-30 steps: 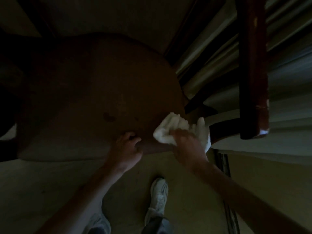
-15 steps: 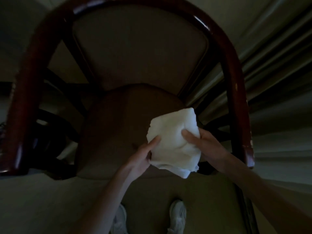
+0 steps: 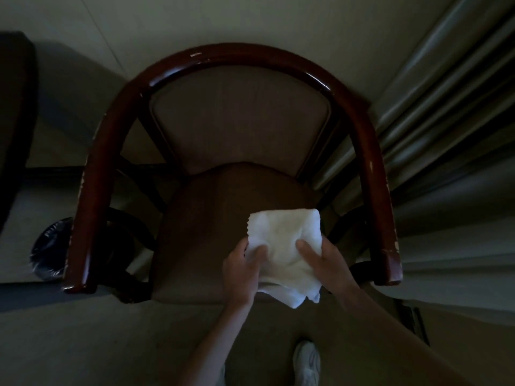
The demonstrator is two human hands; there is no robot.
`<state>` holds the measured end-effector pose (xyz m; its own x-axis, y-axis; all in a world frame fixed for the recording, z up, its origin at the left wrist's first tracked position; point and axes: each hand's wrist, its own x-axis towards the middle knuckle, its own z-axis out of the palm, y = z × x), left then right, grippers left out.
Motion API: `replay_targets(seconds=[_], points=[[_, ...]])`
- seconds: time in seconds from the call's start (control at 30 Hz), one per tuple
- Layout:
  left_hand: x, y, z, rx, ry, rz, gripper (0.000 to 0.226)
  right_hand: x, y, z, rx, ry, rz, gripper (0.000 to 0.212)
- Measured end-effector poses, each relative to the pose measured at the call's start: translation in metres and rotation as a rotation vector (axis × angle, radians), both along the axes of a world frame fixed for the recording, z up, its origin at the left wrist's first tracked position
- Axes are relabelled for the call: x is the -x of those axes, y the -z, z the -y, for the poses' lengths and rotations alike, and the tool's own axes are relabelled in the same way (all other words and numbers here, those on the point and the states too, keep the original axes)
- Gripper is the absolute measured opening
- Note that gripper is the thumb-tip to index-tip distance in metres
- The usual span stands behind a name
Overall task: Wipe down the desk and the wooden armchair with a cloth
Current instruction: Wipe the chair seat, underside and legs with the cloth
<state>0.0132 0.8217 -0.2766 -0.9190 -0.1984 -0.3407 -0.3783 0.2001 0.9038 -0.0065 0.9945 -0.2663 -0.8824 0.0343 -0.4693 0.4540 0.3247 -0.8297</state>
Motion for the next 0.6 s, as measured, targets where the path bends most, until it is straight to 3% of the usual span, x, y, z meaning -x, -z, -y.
replay_targets(seconds=[0.07, 0.13, 0.23, 0.3, 0.43, 0.5, 0.57, 0.6], points=[[-0.002, -0.002, 0.000, 0.140, -0.066, -0.031, 0.046, -0.004, 0.004, 0.004, -0.059, 0.033, -0.003, 0.018], [-0.002, -0.009, 0.002, 0.202, -0.088, -0.002, 0.035, -0.009, 0.004, 0.008, -0.091, 0.095, 0.000, 0.019], [-0.002, -0.031, 0.008, 0.002, 0.042, 0.024, 0.011, -0.015, 0.001, 0.016, -0.092, 0.185, 0.025, 0.013], [0.000, -0.049, 0.012, -0.042, 0.186, -0.003, 0.010, -0.020, -0.001, 0.021, -0.006, 0.223, 0.043, 0.012], [0.003, -0.079, 0.009, 0.266, 0.386, -0.235, 0.017, -0.030, 0.000, 0.030, 0.184, 0.183, 0.154, 0.055], [0.002, -0.095, 0.004, 0.497, 0.429, -0.391, 0.022, -0.034, -0.011, 0.036, 0.216, 0.140, 0.234, 0.063], [-0.004, -0.105, -0.003, 0.648, 0.489, -0.476, 0.024, -0.035, -0.024, 0.035, 0.440, 0.198, 0.282, 0.075], [-0.009, -0.107, -0.008, 0.693, 0.540, -0.512, 0.026, -0.033, -0.032, 0.033, 0.648, 0.214, 0.321, 0.081]])
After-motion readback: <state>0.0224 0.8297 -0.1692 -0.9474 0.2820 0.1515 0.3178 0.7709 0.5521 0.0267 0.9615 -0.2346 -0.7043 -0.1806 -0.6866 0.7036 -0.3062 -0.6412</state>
